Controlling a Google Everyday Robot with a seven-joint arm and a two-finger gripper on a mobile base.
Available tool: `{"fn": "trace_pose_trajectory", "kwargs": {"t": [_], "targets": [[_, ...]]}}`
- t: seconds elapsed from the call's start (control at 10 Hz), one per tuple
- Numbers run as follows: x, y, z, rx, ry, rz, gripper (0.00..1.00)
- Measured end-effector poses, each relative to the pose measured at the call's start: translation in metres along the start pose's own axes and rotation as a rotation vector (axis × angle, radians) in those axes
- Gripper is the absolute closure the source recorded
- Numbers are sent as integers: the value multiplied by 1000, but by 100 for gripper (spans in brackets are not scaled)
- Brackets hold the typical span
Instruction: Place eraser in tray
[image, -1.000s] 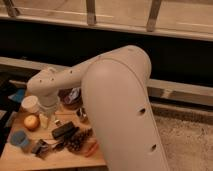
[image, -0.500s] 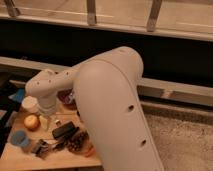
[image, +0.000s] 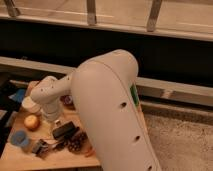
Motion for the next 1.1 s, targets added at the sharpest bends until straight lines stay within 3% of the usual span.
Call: {"fn": "trace_pose_trajectory", "kwargs": {"t": [0.5,1.1], "targets": [[19,-14,20,-16,-65,35,27],[14,-17,37,-23,-152,-8,27]]}}
